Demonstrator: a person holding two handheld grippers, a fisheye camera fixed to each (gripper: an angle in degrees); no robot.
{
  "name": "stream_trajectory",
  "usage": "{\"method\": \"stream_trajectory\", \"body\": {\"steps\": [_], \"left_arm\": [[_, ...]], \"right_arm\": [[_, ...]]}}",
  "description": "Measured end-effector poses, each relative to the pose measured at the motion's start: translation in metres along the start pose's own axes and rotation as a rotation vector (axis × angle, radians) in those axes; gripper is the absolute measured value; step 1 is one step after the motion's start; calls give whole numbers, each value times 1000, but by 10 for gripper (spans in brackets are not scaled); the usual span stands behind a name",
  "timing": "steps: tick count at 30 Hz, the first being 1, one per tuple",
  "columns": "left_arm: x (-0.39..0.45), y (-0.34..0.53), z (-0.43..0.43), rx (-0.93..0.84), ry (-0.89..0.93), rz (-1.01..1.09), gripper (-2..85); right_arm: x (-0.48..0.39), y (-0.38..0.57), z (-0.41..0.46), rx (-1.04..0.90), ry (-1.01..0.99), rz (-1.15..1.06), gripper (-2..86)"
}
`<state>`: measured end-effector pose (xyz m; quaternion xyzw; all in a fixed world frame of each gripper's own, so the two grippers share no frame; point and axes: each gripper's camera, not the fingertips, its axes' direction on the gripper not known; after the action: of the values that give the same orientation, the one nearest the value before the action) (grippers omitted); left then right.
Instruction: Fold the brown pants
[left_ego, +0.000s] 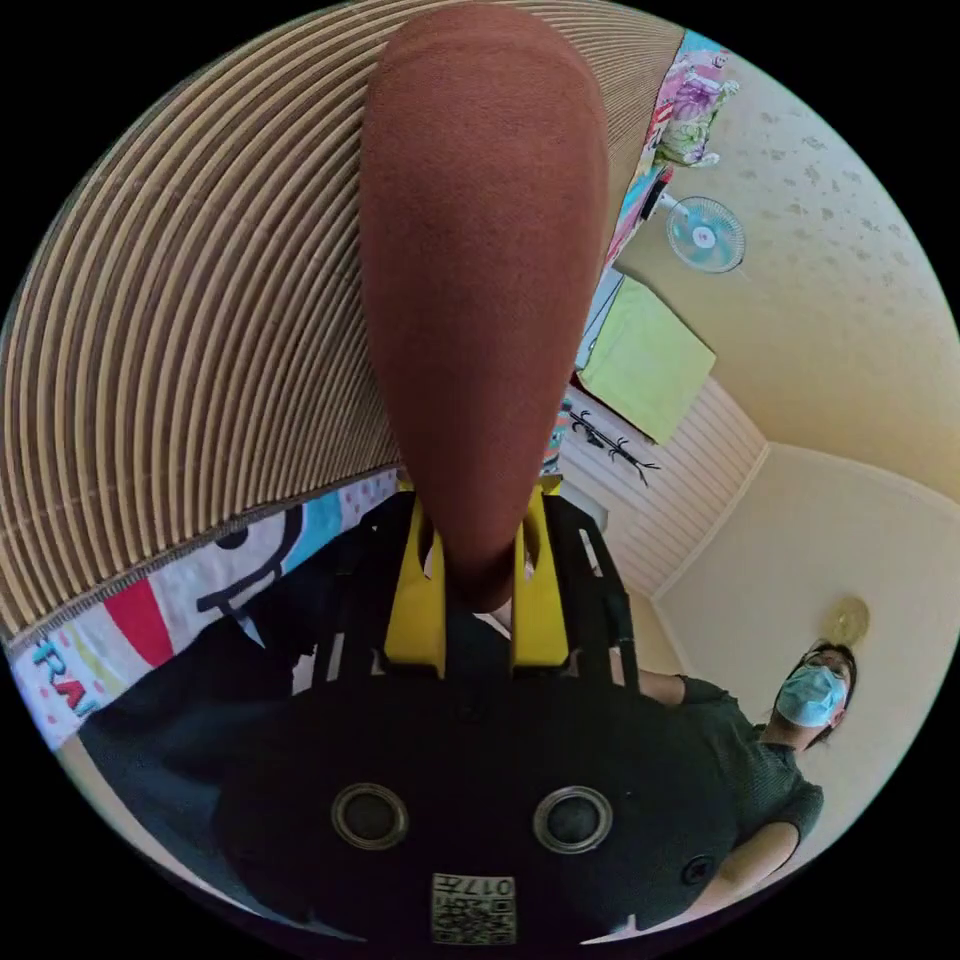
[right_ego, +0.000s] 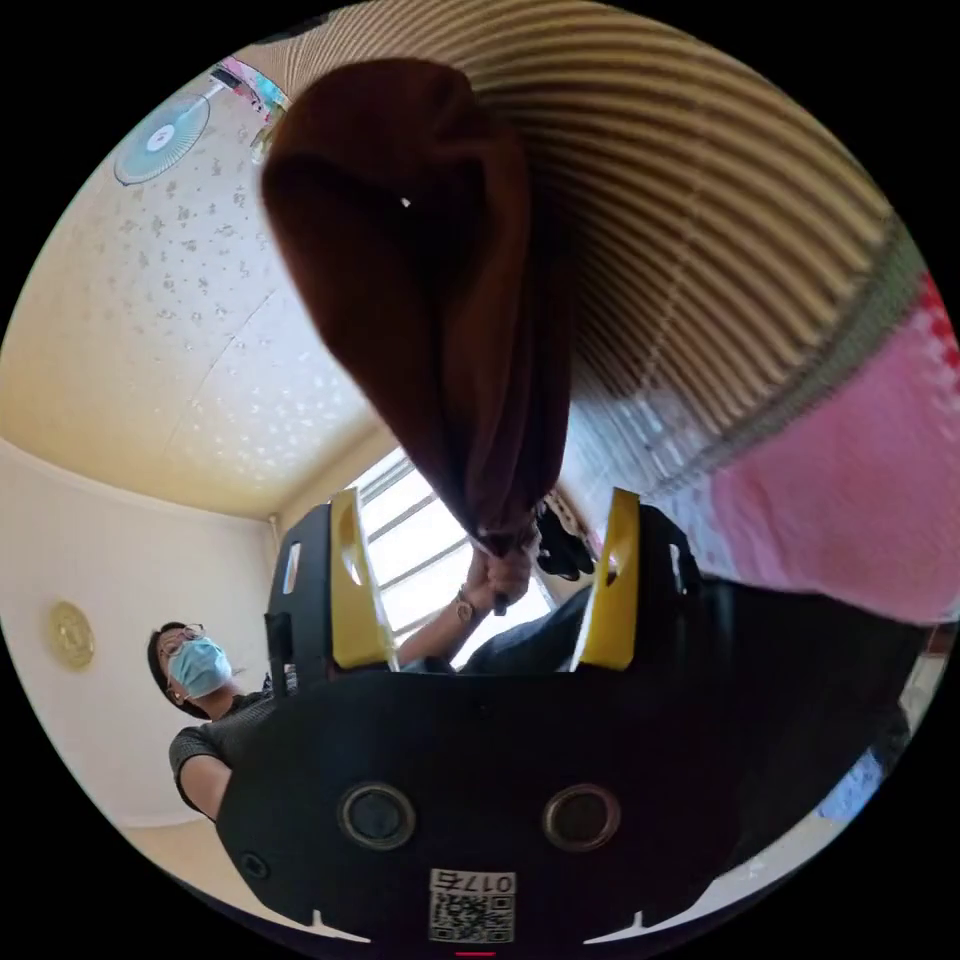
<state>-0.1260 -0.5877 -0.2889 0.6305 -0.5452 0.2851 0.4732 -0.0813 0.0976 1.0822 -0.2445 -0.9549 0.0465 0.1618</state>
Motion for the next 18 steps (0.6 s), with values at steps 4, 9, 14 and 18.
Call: {"method": "stream_trajectory", "body": {"steps": [4,9,14,18], "left_arm": [[11,51,12,87,152,-61,84],[45,111,-4,180,42,14,78],[95,185,-76,407,18,242,77],[129,264,-143,630,-1,376,77]], "right_arm": [[-6,-23,0,66,-115,-48,346],[-29,-43,1,75,-77,7,163],[-84,-59,104,-203,26,-176,89],[-122,-52,227,-480,-3,-305,82]]}}
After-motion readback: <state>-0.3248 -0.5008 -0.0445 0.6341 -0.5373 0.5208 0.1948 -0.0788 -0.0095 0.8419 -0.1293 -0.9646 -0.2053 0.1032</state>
